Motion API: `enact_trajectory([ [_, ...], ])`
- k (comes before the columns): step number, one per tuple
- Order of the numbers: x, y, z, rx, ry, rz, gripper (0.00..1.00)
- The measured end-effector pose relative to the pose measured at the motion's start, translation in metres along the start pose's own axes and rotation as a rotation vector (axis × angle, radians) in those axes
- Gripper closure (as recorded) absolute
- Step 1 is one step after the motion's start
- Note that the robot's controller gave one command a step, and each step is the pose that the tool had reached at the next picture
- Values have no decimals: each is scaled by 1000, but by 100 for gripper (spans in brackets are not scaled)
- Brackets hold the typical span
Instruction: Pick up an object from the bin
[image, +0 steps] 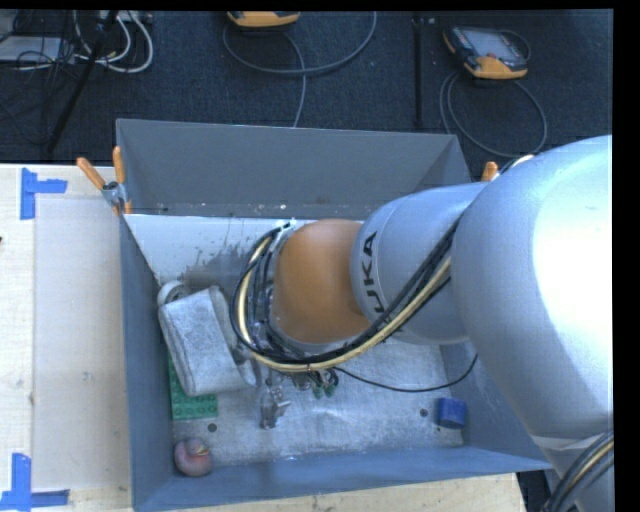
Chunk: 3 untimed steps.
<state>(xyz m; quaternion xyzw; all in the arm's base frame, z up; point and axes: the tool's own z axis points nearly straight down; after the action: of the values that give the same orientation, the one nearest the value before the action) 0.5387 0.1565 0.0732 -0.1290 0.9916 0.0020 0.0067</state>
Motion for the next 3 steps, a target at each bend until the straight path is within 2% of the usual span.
enact_trajectory([
  [1,-2,1,-2,1,6,-3,0],
  [2,-2,0,-2,3,11,-3,100],
  [3,-2,0,-35,4,13,-5,100],
])
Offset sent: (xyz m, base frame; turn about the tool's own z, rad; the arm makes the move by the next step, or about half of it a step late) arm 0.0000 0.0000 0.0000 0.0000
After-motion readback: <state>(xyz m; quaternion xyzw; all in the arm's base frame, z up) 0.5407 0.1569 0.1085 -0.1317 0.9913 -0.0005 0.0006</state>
